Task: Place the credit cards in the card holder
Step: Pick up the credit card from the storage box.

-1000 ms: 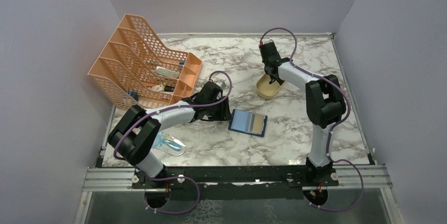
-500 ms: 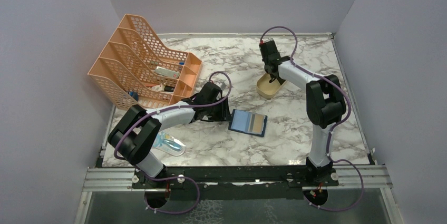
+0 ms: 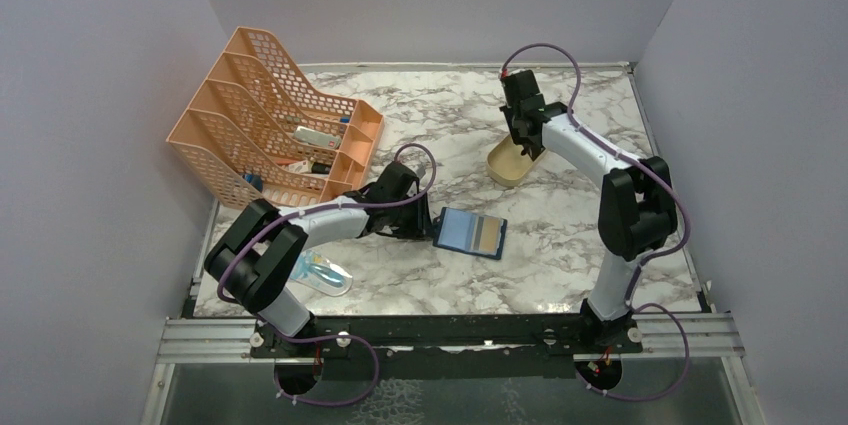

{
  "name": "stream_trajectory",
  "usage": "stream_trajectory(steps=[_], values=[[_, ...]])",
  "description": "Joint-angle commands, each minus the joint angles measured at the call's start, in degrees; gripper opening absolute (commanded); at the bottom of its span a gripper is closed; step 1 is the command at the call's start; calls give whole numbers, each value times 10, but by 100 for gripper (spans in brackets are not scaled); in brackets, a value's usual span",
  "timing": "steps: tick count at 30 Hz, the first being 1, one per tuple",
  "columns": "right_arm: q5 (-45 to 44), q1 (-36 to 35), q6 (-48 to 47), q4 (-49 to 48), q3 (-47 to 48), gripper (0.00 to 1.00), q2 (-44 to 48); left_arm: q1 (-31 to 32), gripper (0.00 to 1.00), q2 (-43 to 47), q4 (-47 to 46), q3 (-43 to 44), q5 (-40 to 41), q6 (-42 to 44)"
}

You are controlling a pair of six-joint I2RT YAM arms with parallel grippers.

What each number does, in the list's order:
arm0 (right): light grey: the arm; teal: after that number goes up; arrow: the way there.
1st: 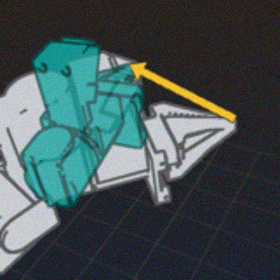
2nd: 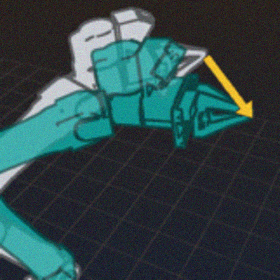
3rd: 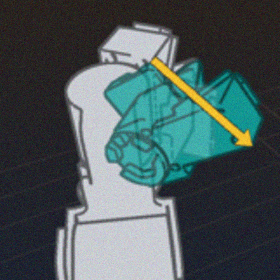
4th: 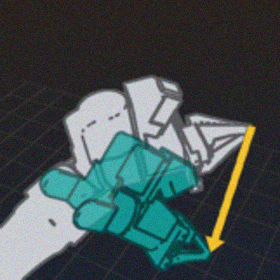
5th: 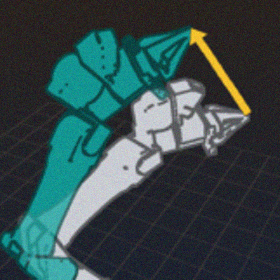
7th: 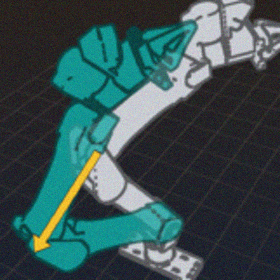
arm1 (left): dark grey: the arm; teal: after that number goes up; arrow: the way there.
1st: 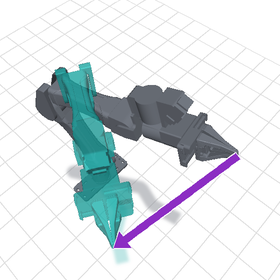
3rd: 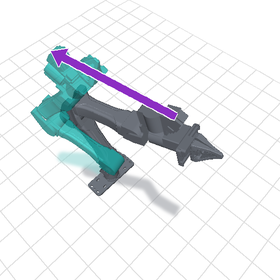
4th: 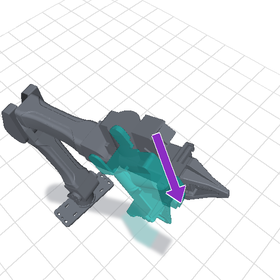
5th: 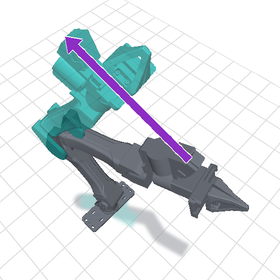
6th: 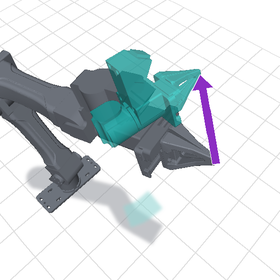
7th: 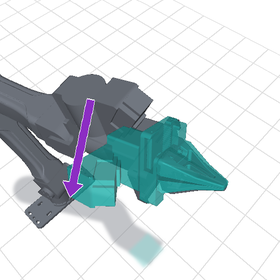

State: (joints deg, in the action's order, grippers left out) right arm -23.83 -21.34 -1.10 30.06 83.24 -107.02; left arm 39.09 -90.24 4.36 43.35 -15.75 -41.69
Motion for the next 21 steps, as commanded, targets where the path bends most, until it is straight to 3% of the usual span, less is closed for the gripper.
stream_trajectory(steps=[1, 13, 21], values=[[56, -9, 39, 24, -28, 1, 52, 1, 33, 11, -16, -11, -29, -19], [231, -15, 177, 26, -138, 1, 213, 14, 32, 7, -56, -25, -60, -58], [364, -14, 267, -34, -243, 1, 304, 25, 32, -4, -92, -29, -81, -84]])
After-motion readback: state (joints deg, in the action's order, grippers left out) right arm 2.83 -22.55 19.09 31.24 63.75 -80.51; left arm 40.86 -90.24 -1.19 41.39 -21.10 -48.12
